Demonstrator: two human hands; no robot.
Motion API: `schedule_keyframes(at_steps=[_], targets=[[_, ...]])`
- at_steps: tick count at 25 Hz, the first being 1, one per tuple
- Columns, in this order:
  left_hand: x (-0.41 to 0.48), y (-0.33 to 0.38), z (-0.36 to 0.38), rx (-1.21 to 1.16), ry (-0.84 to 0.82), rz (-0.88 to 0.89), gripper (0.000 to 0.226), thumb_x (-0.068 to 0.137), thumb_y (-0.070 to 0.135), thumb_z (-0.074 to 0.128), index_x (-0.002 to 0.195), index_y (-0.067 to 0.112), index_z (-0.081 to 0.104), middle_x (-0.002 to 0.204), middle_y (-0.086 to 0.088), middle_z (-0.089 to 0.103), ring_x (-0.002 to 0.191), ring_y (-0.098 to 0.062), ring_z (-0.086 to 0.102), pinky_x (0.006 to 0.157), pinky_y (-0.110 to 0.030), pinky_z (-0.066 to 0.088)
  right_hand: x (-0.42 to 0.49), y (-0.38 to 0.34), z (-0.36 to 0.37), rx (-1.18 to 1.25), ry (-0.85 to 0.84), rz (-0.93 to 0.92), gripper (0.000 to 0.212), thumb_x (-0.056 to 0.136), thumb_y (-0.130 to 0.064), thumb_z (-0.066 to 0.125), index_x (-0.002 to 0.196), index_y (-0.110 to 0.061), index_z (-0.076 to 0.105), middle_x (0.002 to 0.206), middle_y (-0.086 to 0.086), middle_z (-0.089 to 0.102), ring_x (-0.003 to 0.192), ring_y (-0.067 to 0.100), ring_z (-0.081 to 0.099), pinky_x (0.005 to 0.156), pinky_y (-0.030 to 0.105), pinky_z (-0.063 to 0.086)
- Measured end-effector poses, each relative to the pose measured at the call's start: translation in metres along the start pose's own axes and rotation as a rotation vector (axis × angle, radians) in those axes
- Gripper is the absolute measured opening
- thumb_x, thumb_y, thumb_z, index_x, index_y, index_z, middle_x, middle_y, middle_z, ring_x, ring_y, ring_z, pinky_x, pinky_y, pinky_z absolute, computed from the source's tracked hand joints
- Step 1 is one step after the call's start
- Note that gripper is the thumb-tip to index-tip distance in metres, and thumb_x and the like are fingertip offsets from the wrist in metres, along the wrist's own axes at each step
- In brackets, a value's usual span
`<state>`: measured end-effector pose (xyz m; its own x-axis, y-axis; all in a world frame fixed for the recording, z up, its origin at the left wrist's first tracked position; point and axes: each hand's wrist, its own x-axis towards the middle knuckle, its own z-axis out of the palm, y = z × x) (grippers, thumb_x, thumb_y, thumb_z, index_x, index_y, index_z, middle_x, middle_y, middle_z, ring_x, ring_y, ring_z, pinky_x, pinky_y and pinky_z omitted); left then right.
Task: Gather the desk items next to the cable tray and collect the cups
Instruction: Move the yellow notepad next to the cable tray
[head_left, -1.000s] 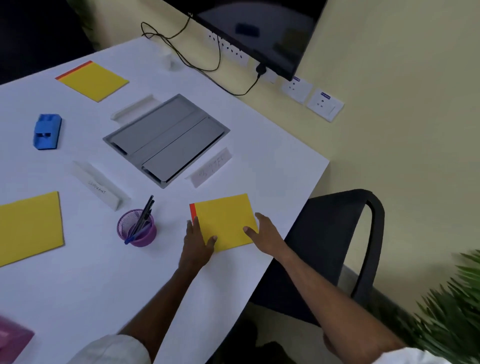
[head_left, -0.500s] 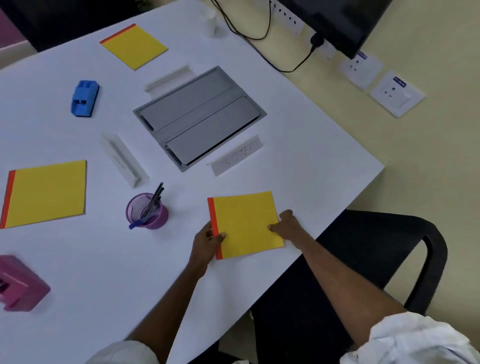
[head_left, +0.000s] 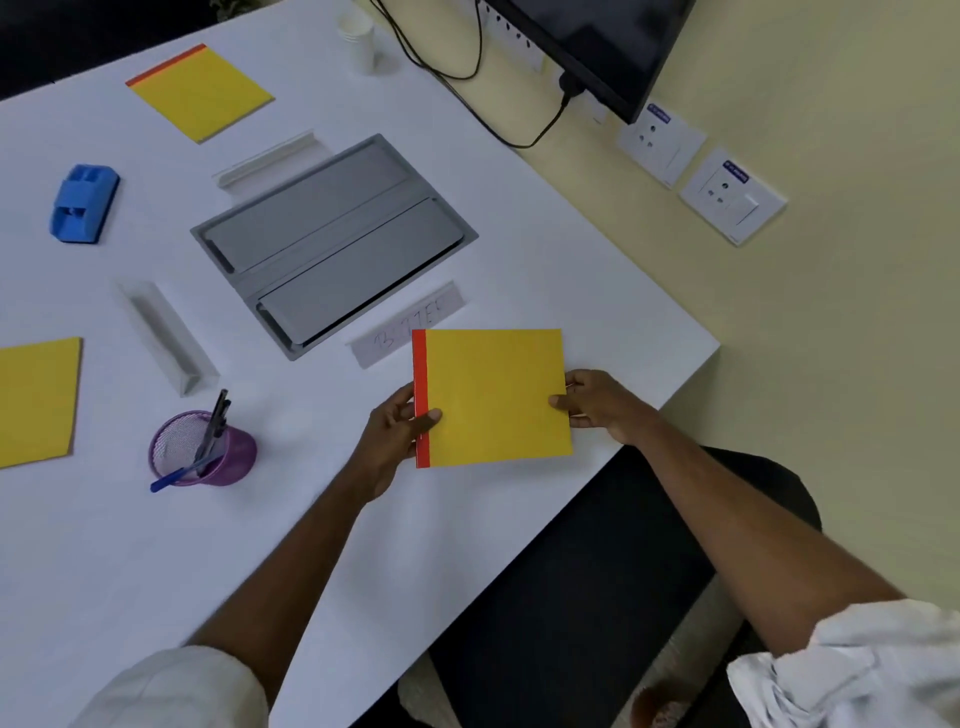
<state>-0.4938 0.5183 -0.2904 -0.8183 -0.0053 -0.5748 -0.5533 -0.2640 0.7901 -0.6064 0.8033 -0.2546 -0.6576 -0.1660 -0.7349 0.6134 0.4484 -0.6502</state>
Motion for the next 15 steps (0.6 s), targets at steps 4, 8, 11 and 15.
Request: schedule_keyframes(at_steps=[4, 8, 11, 15], targets=[[0.033, 0.013, 0.024, 0.163, 0.101, 0.102, 0.054, 0.095, 0.015, 0.070, 0.146, 0.019, 0.051, 0.129, -0.007, 0.068, 0.118, -0.029, 0.066, 0.087, -0.041, 0.060, 0.004, 0.000, -0.027, 0.026, 0.052, -0.026, 0.030, 0.091, -0.013, 0.070, 0.119, -0.007, 0.060, 0.111, 0.011, 0.071, 0.090, 0.019, 0.072, 0.069, 0.027, 0.061], [0.063, 0.025, 0.043, 0.427, 0.132, 0.322, 0.046, 0.099, 0.014, 0.064, 0.144, 0.012, 0.053, 0.125, -0.011, 0.069, 0.110, -0.025, 0.067, 0.092, -0.042, 0.060, 0.005, 0.001, -0.052, 0.119, 0.179, -0.103, 0.021, 0.093, -0.012, 0.068, 0.113, -0.014, 0.062, 0.098, 0.009, 0.071, 0.075, 0.017, 0.069, 0.065, 0.025, 0.062], [0.068, 0.026, 0.051, 0.464, 0.114, 0.437, 0.041, 0.101, 0.006, 0.058, 0.141, 0.005, 0.054, 0.124, -0.011, 0.070, 0.110, -0.024, 0.069, 0.092, -0.045, 0.060, 0.003, 0.004, -0.074, 0.167, 0.190, -0.129, 0.022, 0.093, -0.013, 0.067, 0.115, -0.017, 0.062, 0.096, 0.006, 0.074, 0.076, 0.016, 0.071, 0.065, 0.024, 0.061], [0.057, 0.028, 0.027, 0.537, 0.307, 0.571, 0.041, 0.103, 0.023, 0.057, 0.142, 0.012, 0.053, 0.138, -0.008, 0.062, 0.125, -0.021, 0.061, 0.104, -0.041, 0.054, 0.002, 0.007, -0.082, 0.262, 0.178, -0.132, 0.022, 0.091, -0.019, 0.070, 0.111, -0.025, 0.066, 0.092, -0.001, 0.079, 0.076, 0.010, 0.075, 0.064, 0.020, 0.059]])
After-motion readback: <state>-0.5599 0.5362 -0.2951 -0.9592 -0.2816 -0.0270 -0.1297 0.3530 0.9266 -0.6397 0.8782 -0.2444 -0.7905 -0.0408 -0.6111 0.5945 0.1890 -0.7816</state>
